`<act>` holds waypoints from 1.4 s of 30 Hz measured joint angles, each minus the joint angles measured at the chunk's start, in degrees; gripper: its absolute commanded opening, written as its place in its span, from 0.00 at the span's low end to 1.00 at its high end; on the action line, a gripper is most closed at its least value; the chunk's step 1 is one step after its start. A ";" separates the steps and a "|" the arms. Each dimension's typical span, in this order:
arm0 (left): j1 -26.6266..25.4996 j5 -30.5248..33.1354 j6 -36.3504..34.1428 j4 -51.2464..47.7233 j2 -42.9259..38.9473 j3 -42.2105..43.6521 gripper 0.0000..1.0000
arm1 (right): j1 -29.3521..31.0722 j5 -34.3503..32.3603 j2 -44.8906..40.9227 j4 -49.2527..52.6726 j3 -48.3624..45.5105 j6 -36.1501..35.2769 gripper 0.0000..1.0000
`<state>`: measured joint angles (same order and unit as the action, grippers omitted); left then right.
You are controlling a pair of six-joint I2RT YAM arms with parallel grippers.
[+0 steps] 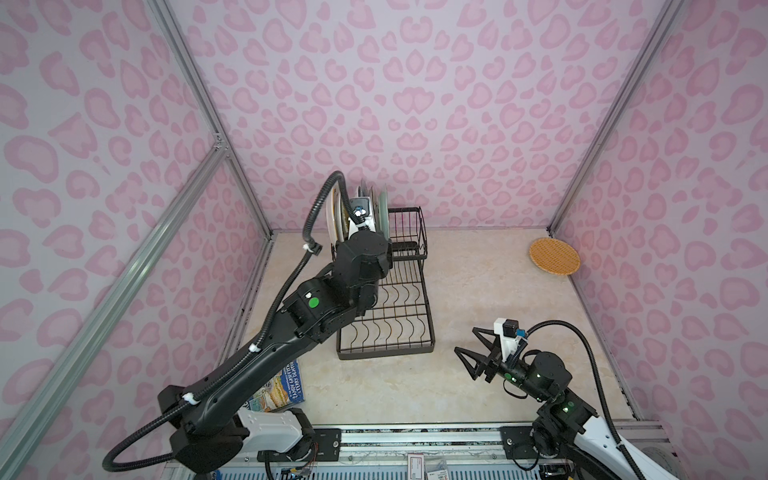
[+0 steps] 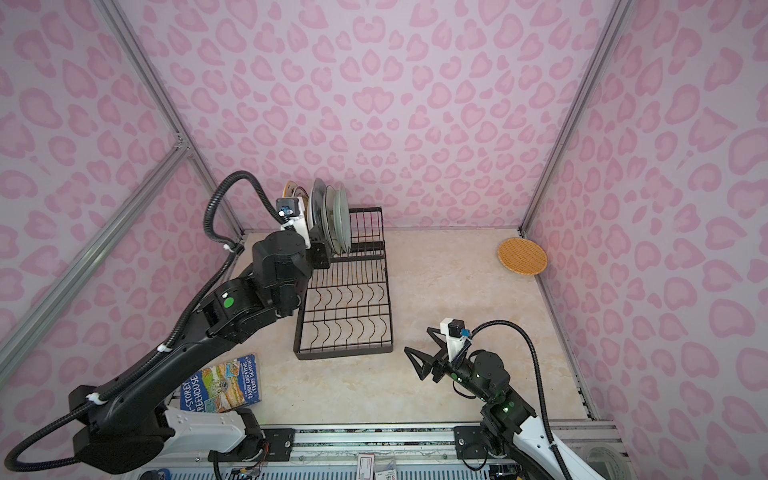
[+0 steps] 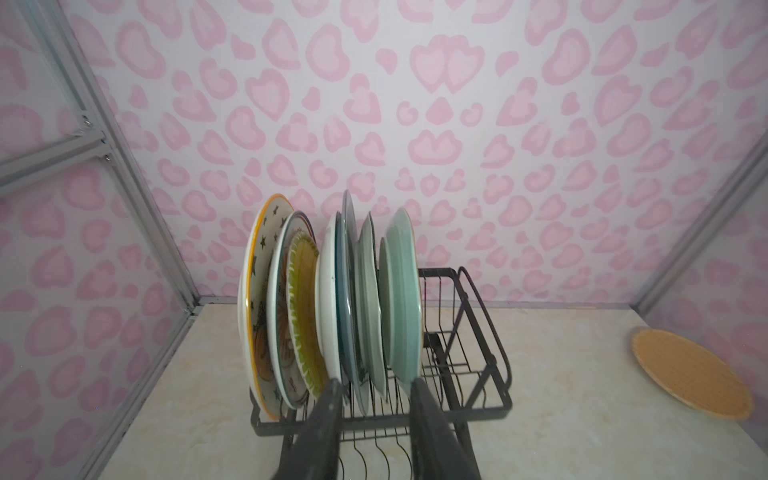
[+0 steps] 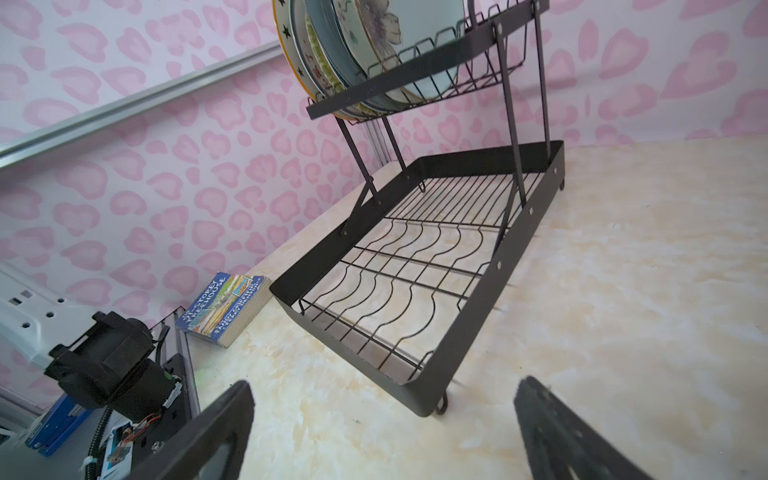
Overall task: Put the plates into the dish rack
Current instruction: 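Open the left gripper and withdraw it from the rack, then grip the wicker mat's rim with the right gripper while the left gripper retracts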
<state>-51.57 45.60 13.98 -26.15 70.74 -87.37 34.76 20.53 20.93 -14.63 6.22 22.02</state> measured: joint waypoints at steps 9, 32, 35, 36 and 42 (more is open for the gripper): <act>0.26 -21.16 0.96 -1.55 -18.69 20.26 0.97 | -0.15 -5.11 -2.60 12.22 15.56 1.53 0.97; 0.31 -32.44 6.60 -5.11 -42.95 43.08 0.98 | -40.44 -14.14 46.99 23.39 33.70 20.70 0.95; 0.31 -29.27 7.58 -8.22 -45.03 43.78 0.97 | -46.16 -13.94 53.59 19.85 34.62 24.48 0.91; 0.31 -28.37 8.22 -8.96 -46.07 44.28 0.98 | -47.82 -13.53 55.78 18.64 35.10 25.68 0.90; 0.35 -27.21 10.21 -10.58 -50.69 46.03 0.98 | -54.71 -9.97 67.63 11.04 38.69 31.98 0.83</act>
<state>-51.22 18.39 24.18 -36.73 20.05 -41.34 -19.94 10.57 88.55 -3.60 44.91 54.00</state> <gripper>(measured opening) 0.976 0.854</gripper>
